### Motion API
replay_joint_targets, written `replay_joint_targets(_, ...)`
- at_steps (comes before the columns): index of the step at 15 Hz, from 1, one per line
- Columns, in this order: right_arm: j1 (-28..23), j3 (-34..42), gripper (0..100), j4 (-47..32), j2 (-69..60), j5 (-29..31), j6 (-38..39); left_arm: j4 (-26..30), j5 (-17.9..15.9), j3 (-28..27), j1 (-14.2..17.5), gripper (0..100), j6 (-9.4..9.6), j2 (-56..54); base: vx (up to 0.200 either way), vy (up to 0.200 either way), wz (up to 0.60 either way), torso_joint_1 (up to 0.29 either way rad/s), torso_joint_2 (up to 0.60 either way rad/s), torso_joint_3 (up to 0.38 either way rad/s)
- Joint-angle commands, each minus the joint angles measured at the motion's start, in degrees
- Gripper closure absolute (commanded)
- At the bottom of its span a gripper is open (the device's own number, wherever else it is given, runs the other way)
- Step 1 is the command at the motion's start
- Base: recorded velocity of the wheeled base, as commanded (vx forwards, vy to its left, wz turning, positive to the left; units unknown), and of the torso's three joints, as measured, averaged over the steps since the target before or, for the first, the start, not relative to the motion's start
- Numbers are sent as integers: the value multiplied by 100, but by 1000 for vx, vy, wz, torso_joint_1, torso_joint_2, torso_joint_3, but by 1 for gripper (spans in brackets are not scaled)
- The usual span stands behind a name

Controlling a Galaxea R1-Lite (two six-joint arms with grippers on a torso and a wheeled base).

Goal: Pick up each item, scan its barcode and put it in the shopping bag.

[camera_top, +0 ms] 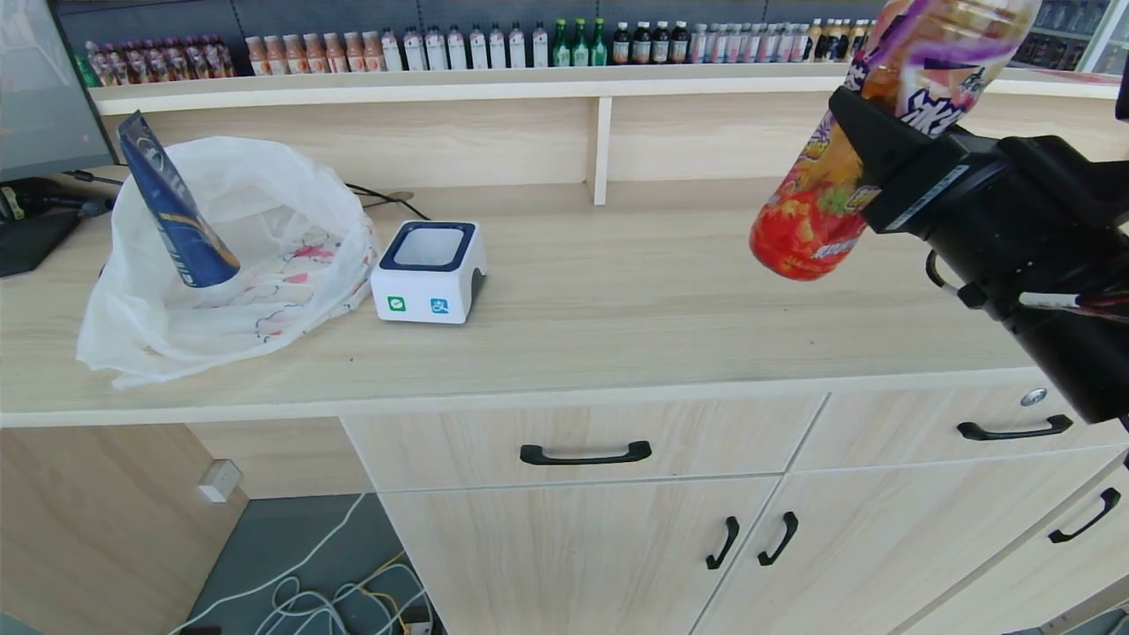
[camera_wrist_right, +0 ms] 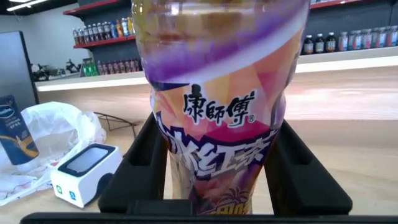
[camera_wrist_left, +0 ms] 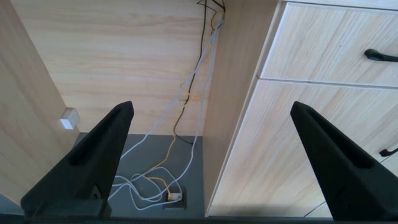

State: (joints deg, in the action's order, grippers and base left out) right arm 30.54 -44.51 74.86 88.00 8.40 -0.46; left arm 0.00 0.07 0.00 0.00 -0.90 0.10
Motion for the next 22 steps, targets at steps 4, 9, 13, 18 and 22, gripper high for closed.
replay_joint_targets(4,49,-199,100,46,191,-75,90,0,1,0,9,0,-15,8,0,200,0,5,3,2)
replay_joint_targets(9,49,-163,100,204,235,-154,169,0,1,0,9,0,-15,8,0,200,0,2,1,0)
replay_joint_targets(13,49,-181,100,266,314,-154,169,0,1,0,9,0,-15,8,0,200,0,1,4,5)
replay_joint_targets(18,49,-163,100,318,314,-163,161,9,1,0,9,0,-15,8,0,200,0,4,0,1)
replay_joint_targets(22,49,-155,100,327,314,-163,161,0,1,0,9,0,2,-1,0,100,0,0,4,2)
